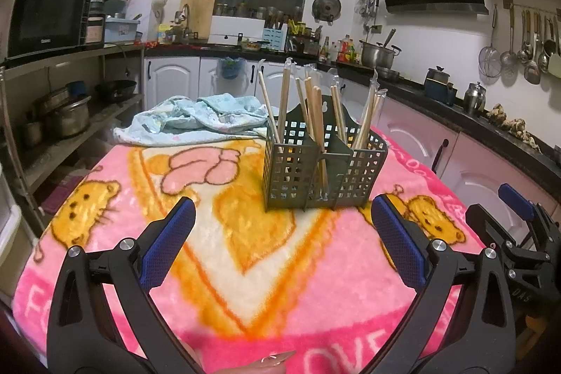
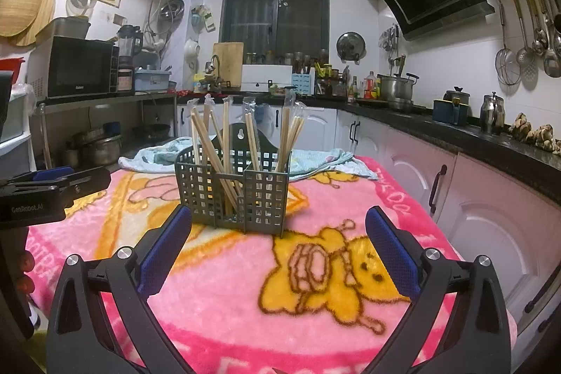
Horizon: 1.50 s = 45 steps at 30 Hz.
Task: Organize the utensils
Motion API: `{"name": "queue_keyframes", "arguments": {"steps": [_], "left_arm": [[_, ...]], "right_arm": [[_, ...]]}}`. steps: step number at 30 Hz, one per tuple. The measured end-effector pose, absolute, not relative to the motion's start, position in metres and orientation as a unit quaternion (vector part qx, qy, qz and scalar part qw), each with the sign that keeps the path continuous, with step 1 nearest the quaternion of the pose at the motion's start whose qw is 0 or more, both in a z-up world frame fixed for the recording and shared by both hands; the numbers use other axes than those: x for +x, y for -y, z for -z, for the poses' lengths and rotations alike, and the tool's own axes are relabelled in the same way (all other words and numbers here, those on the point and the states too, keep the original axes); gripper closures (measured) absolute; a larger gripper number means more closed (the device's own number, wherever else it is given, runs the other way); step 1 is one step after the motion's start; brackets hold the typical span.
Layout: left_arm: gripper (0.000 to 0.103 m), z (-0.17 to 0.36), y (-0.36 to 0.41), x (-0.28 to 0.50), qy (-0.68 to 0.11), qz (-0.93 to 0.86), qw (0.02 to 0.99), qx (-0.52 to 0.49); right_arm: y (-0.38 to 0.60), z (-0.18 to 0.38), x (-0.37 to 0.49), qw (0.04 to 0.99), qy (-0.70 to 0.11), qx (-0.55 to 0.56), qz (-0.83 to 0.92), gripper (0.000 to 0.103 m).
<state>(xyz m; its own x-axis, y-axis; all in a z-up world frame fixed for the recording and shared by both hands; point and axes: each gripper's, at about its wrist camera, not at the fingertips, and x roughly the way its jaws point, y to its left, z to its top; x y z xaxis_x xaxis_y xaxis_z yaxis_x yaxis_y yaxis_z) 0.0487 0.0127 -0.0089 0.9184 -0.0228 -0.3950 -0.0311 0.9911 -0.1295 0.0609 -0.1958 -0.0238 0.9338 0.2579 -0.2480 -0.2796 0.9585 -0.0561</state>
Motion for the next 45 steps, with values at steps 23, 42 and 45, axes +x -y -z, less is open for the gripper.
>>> {"name": "queue_keyframes", "arguments": {"steps": [23,42,45], "left_arm": [[0.011,0.0086,-0.0136,0.049,-0.201,-0.002,0.977,-0.068],[0.011,0.0139,-0.0147,0.0522,-0.217,0.008,0.973,-0.078],[0.011,0.0154,-0.0151,0.0537,-0.22,0.006,0.973,-0.075]], "right_arm": [[0.1927,0.0251,0.0605,0.982,-0.12,-0.045,-0.136,0.006],[0.1928,0.0267,0.0604,0.982,-0.121,-0.044,-0.135,0.006],[0.194,0.0269,0.0612,0.982,-0.12,-0.044,-0.136,0.006]]}}
